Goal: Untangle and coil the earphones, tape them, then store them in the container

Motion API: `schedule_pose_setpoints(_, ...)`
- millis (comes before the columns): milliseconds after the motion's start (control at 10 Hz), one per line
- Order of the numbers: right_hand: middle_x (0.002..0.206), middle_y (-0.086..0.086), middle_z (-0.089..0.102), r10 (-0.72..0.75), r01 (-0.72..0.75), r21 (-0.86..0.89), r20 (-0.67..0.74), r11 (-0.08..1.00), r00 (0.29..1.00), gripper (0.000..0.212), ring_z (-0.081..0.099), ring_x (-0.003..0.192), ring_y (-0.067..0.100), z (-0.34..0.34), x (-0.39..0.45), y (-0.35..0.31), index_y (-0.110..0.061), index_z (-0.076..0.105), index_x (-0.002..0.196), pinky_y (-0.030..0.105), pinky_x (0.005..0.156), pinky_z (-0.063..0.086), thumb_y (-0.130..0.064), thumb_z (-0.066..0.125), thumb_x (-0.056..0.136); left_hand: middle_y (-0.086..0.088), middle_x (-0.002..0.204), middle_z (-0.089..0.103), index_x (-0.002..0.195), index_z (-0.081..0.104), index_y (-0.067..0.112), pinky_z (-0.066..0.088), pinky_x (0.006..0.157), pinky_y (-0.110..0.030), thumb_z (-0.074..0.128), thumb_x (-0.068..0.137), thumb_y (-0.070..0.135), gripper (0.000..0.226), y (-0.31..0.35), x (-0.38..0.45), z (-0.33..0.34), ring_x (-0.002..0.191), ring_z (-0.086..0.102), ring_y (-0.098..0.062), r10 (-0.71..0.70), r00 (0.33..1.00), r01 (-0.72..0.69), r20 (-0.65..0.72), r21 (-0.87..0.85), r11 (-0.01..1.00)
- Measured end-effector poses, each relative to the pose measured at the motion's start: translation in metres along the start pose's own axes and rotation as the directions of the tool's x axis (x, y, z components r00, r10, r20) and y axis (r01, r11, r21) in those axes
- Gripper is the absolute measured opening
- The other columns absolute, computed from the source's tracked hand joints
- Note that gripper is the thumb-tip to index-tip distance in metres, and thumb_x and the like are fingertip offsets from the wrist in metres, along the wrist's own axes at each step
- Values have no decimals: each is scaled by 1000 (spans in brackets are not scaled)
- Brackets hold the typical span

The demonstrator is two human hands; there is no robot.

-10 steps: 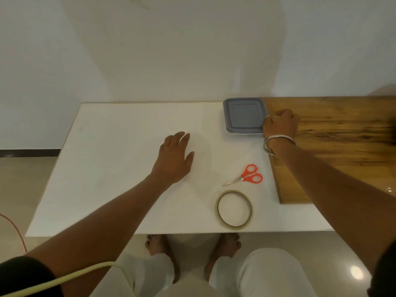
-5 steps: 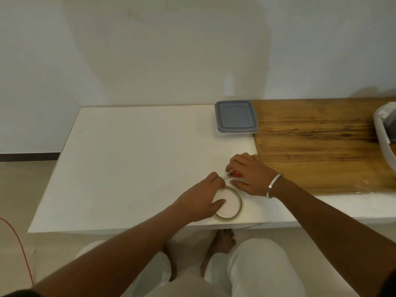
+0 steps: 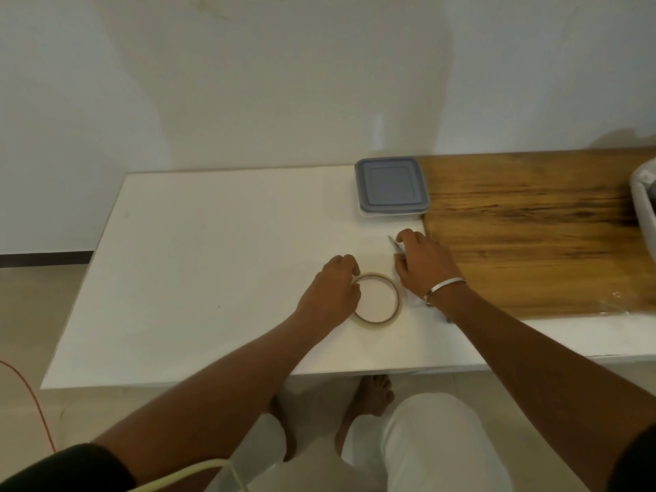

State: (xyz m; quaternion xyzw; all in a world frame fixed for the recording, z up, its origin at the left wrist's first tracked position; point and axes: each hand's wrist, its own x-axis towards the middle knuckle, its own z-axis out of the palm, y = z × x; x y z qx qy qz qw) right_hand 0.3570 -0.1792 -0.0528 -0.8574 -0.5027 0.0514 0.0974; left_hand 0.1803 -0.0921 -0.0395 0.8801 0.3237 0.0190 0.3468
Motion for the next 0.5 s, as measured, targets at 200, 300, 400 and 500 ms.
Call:
schedule_pose_setpoints(200, 98, 10, 62, 95, -97, -52, -32, 994, 995, 24, 59, 83, 27, 2, 1, 2, -12, 47, 113, 38, 80, 44, -25, 47, 93, -5, 105, 55, 111, 55, 12, 50, 78, -35, 55, 89, 13, 22, 6, 10, 4, 92, 56, -23, -32, 998, 30, -61, -34, 999)
schedule_pose_setpoints(300, 102, 10, 60, 97, -99, -77, -27, 992, 995, 24, 58, 87, 28, 2, 0, -1, -12, 48, 113, 40, 83, 42, -26, 45, 94, -4, 105, 55, 109, 54, 12, 49, 76, -34, 54, 89, 14, 20, 10, 11, 7, 91, 57, -23, -51, 997, 50, -61, -8, 999)
schedule_pose_setpoints(400, 107, 11, 56, 105, -111, -82, -74, 990, 992, 25, 56, 89, 28, 0, -2, -2, -11, 50, 112, 40, 81, 42, -26, 42, 95, -1, 107, 56, 111, 53, 15, 49, 76, -34, 55, 92, 27, 23, 12, 11, 5, 92, 59, -23, -47, 995, 51, -90, 39, 998)
schedule_pose_setpoints(500, 109, 11, 54, 91, -103, -99, -121, 990, 988, 23, 54, 90, 28, -1, -6, -2, -11, 52, 110, 41, 79, 42, -25, 43, 94, 1, 110, 56, 113, 55, 16, 49, 76, -33, 52, 94, 38, 29, 8, 9, 1, 94, 60, -20, -32, 988, 42, -148, 67, 997)
